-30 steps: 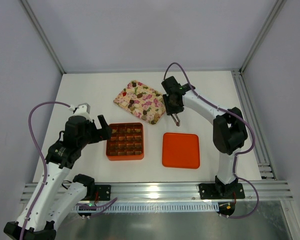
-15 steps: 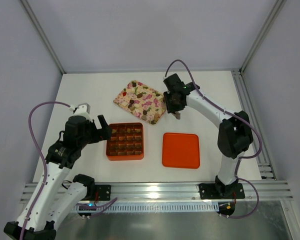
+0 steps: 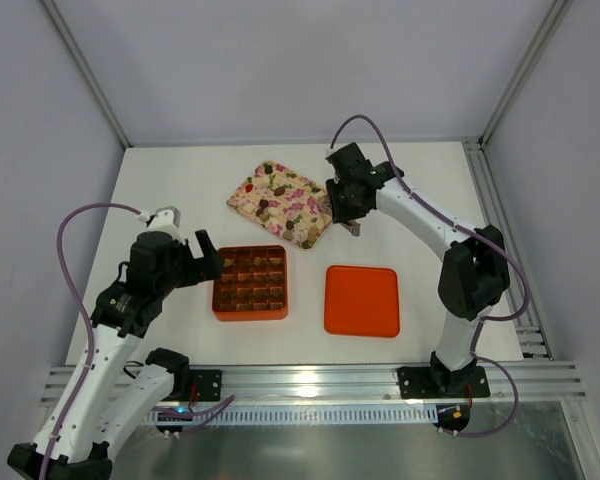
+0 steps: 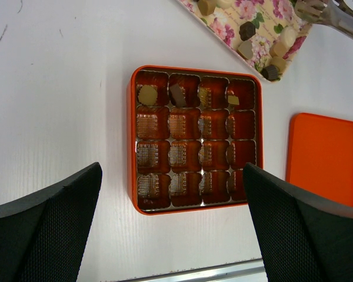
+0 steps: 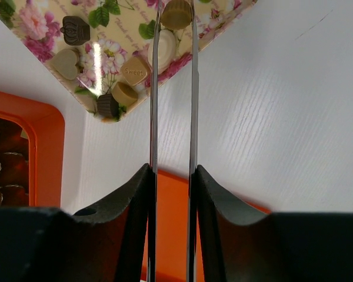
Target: Pack the chocolate
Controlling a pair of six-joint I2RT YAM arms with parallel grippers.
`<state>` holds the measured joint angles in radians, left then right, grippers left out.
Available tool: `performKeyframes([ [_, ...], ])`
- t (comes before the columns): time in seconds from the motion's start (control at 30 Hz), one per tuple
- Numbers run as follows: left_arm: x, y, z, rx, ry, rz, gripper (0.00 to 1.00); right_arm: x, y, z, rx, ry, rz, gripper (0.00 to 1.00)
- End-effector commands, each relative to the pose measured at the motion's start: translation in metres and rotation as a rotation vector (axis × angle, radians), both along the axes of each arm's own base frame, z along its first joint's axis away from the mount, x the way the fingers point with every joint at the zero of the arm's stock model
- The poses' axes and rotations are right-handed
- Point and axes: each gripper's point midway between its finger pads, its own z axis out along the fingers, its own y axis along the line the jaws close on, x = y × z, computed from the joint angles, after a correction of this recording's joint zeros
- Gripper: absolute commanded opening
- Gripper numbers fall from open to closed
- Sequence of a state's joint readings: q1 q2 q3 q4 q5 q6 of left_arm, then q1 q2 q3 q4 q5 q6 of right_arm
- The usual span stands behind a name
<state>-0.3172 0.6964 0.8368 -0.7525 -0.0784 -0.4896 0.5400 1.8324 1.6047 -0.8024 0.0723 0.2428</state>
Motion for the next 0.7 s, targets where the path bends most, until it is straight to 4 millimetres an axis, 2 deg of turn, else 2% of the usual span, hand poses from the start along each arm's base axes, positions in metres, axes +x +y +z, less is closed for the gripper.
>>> performKeyframes([
  [0.0,0.003,-0.001,0.008,-0.007,-0.035,0.003,1.00,0.005,0.011,0.049,0.095,-0.090,0.007,0.37],
  [0.17,0.003,-0.001,0.009,-0.009,-0.036,0.004,1.00,-0.004,0.025,0.056,0.115,-0.097,0.037,0.37],
  [0.27,0.003,-0.001,0.008,-0.007,-0.035,0.003,1.00,-0.009,0.033,0.068,0.132,-0.119,0.049,0.37],
  [0.47,0.003,-0.001,0.009,-0.008,-0.038,0.001,1.00,-0.038,0.067,0.094,0.164,-0.158,0.121,0.36],
  [0.67,0.003,0.002,0.010,-0.002,-0.045,0.016,1.00,-0.079,0.108,0.105,0.204,-0.154,0.226,0.37],
])
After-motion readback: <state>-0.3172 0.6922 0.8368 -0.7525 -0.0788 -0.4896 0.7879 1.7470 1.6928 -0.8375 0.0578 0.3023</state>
